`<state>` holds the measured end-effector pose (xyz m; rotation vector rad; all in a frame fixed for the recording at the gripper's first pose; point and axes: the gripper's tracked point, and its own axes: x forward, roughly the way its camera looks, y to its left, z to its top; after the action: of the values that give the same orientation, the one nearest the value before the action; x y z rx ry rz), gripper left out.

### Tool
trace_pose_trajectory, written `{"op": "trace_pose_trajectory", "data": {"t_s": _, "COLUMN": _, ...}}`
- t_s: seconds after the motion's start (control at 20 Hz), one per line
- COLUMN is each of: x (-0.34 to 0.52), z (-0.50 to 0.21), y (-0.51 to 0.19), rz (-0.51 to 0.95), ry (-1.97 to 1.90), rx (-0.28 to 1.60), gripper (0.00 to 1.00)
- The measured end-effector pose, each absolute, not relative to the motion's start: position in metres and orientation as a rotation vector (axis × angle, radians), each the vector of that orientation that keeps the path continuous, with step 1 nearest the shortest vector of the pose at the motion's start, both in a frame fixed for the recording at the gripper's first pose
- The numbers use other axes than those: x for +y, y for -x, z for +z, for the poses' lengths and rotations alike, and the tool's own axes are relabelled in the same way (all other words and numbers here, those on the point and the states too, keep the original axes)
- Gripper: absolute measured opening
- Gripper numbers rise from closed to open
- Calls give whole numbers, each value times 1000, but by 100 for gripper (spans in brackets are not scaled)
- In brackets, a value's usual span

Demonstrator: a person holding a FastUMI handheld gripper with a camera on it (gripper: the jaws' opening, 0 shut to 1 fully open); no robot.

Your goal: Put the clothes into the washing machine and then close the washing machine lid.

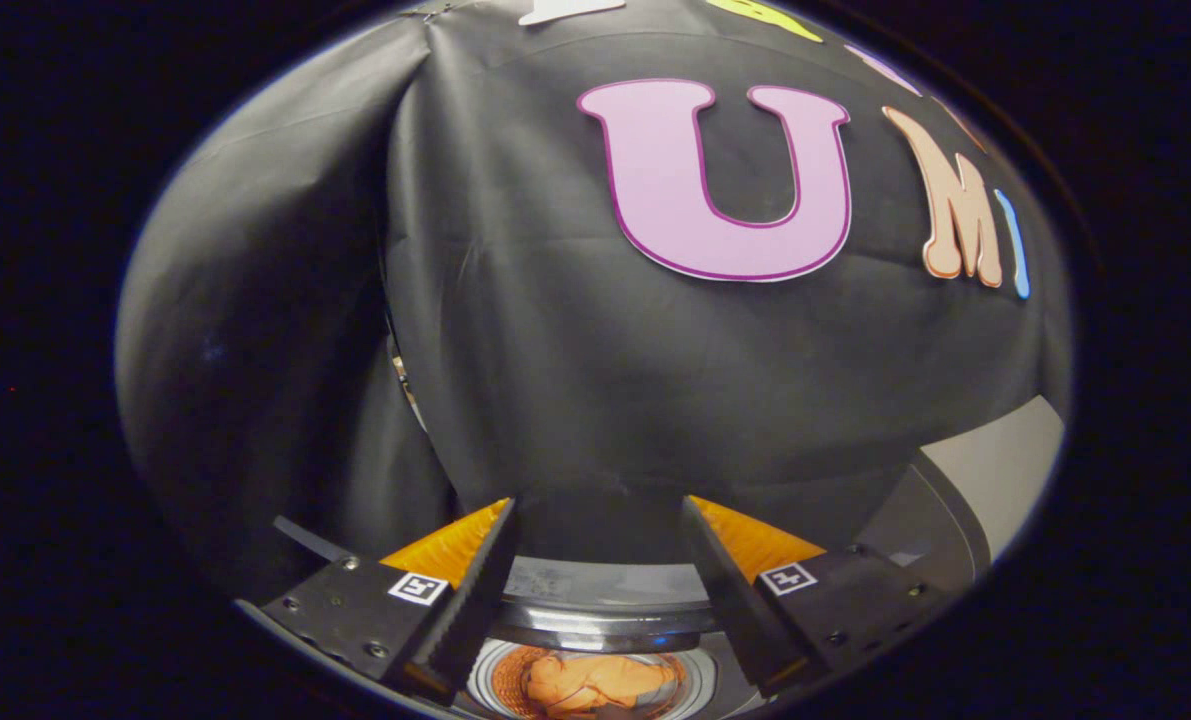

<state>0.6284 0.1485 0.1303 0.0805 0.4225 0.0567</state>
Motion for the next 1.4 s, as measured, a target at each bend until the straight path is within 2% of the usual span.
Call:
{"op": "trace_pose_trajectory", "data": {"t_s": 0.6, "x": 142, "z": 130, "y": -620, "rz": 83, "ry": -83, "rx": 442, "gripper": 96}}
{"op": "trace_pose_trajectory", "data": {"t_s": 0.8, "x": 147, "z": 120, "y": -612, "rz": 100, "ry": -192, "rx": 481, "gripper": 96}}
{"op": "trace_pose_trajectory", "data": {"t_s": 1.4, "x": 155, "z": 129, "y": -584, "rz": 165, "ry": -172, "rx": 399, "gripper": 97}}
